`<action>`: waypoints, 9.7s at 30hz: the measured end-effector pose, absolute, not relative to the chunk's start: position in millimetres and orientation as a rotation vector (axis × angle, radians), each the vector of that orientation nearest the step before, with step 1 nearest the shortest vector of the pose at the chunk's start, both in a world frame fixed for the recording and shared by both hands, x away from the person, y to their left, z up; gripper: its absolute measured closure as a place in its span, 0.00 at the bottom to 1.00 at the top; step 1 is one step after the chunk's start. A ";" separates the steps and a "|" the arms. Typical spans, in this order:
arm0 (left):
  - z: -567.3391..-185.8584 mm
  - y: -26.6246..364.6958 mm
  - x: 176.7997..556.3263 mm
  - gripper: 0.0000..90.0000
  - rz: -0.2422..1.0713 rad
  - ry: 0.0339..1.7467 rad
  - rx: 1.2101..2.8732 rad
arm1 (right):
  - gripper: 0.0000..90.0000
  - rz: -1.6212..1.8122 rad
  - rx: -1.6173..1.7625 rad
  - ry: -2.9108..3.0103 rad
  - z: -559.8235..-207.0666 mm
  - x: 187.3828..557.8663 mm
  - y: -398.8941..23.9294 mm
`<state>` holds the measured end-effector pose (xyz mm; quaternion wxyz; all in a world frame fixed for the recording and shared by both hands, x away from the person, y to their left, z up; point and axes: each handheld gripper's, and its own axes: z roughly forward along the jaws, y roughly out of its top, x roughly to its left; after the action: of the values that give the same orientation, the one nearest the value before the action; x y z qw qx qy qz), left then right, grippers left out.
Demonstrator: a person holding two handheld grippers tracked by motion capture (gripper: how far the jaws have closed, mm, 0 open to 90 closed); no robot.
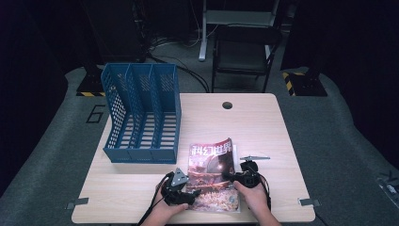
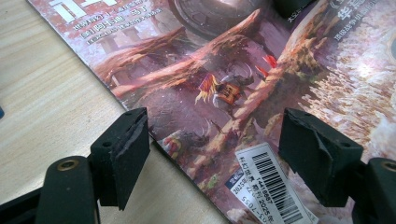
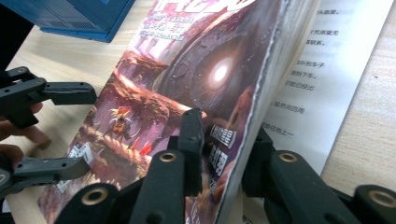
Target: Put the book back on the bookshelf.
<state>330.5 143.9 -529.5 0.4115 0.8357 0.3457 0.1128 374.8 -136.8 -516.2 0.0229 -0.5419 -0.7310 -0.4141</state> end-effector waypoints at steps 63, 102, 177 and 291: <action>-519.2 143.7 349.5 0.24 0.219 0.866 2.130 | 0.95 -1.554 -1.590 -2.298 -489.9 349.0 -141.4; -525.2 131.7 385.3 0.15 -0.032 0.897 2.026 | 0.95 -1.741 -1.479 -2.351 -473.3 338.1 -144.0; -464.4 141.0 383.7 0.85 0.028 0.975 1.955 | 0.89 -1.577 -1.515 -2.249 -474.4 357.6 -158.8; -427.1 158.6 340.1 0.93 0.268 0.717 1.916 | 0.74 -1.435 -1.448 -2.575 -475.9 346.8 -162.6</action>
<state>340.1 158.6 -427.1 0.5136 0.7968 0.2983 0.1114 346.8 -162.6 -475.9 -0.0712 -0.4397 -0.7821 -0.4358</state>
